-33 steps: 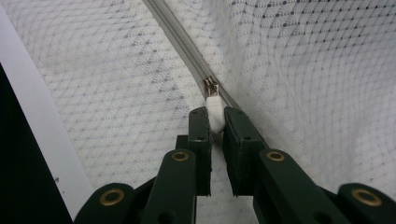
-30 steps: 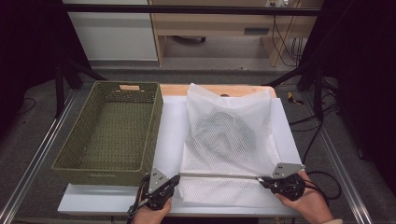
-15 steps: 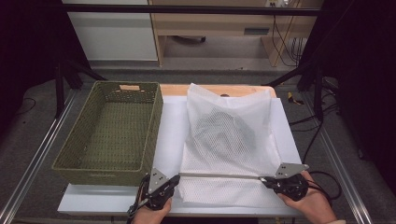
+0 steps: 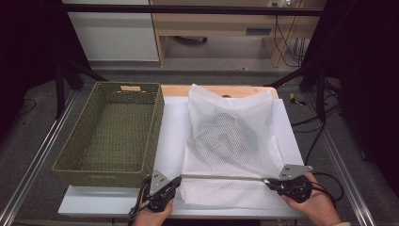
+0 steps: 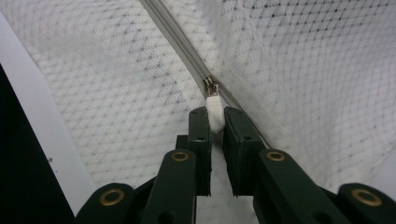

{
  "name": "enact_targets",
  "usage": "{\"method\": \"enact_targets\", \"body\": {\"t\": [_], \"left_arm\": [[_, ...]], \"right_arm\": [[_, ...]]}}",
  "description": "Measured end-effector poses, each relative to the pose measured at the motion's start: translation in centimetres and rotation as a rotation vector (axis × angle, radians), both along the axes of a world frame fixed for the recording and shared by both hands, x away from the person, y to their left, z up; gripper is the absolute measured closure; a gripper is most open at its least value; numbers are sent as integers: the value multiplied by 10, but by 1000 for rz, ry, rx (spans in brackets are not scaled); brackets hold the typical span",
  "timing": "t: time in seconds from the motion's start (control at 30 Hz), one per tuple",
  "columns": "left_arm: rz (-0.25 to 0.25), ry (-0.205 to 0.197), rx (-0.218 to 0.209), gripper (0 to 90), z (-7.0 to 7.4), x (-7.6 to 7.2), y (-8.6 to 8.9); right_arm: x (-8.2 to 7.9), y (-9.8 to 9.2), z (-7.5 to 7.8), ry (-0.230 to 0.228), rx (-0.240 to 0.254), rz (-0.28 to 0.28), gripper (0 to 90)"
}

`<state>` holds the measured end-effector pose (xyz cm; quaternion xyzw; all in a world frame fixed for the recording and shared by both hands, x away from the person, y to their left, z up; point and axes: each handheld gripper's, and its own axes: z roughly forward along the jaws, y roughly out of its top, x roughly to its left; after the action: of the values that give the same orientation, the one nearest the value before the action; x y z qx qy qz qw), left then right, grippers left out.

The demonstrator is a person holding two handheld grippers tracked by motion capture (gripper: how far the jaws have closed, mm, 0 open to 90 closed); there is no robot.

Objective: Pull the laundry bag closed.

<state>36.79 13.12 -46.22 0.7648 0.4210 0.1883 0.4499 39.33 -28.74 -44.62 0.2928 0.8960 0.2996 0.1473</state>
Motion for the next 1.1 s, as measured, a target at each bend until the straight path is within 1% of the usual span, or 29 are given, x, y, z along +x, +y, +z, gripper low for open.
{"method": "enact_targets", "body": {"t": [0.4, 0.5, 0.53, 0.63, 1.1], "left_arm": [[4, 0, 1, 900, 0, 0, 1], [4, 0, 2, 900, 0, 0, 1], [3, -1, 4, 900, 0, 0, 1], [4, 0, 5, 900, 0, 0, 2], [4, -3, 8, 900, 1, 1, 2]], "right_arm": [[-2, -12, 1, 2, -6, -21, 816], [-3, -14, 2, 0, -11, -24, 816], [-4, -16, 3, 0, -22, -28, 816], [-5, -19, 4, -3, -19, -32, 816], [-7, -35, 8, 1, -44, -61, 816]]}}
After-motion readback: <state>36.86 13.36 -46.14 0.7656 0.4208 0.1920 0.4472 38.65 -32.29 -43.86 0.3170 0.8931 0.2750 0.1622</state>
